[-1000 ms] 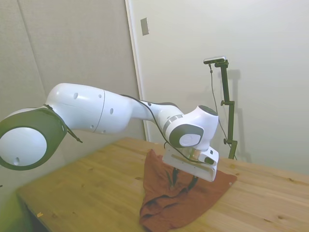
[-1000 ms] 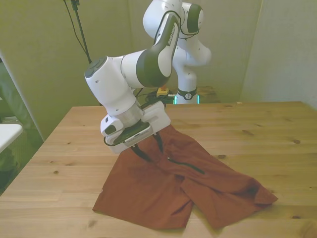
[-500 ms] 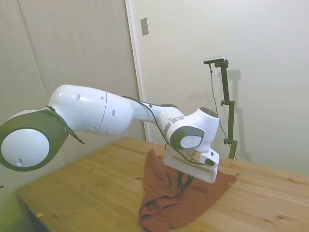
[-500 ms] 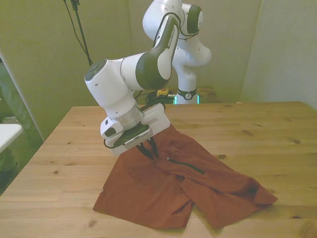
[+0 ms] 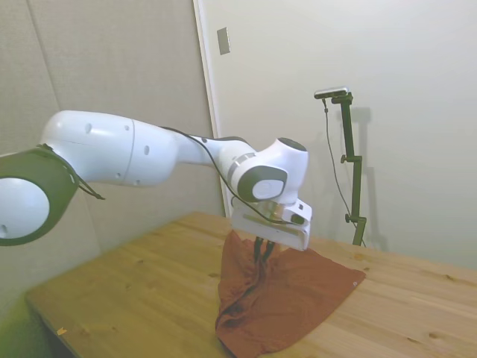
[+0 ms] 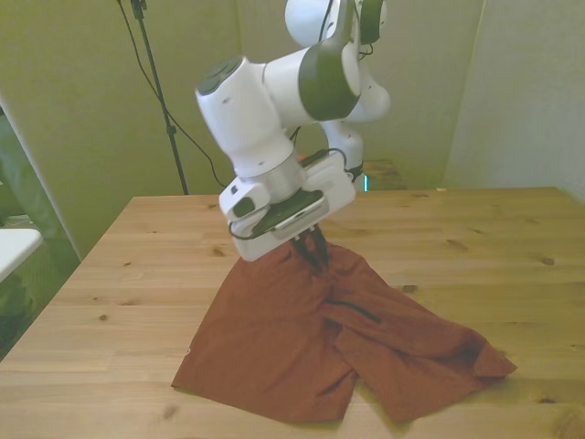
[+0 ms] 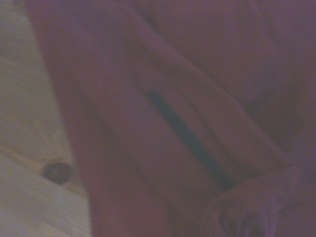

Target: Unfold the shorts

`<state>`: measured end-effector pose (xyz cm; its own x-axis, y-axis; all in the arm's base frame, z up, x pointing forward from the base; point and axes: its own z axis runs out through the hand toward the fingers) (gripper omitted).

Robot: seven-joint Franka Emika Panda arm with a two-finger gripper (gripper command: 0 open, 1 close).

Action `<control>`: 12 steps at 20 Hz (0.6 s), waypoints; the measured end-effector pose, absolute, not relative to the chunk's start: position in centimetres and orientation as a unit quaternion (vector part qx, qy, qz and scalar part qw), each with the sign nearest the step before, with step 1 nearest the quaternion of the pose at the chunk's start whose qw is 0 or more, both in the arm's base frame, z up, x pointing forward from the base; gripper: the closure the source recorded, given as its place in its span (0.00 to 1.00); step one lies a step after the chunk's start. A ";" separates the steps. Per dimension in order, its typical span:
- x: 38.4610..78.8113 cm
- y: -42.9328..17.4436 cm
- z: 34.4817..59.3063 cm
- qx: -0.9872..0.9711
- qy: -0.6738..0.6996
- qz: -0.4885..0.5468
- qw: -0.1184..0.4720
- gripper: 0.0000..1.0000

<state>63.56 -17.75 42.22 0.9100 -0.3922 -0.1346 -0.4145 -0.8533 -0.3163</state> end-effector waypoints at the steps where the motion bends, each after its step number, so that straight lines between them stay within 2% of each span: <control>1: 63.1 -16.3 43.0 -0.964 0.200 0.033 0.171 1.00; 6: 60.1 -8.9 45.5 -0.974 0.151 0.040 0.162 1.00; 12: 56.2 -0.7 45.9 -0.984 0.101 0.055 0.138 1.00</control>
<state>56.17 -0.69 45.87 0.9737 -0.1831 -0.1358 -0.2134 -0.9416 -0.2606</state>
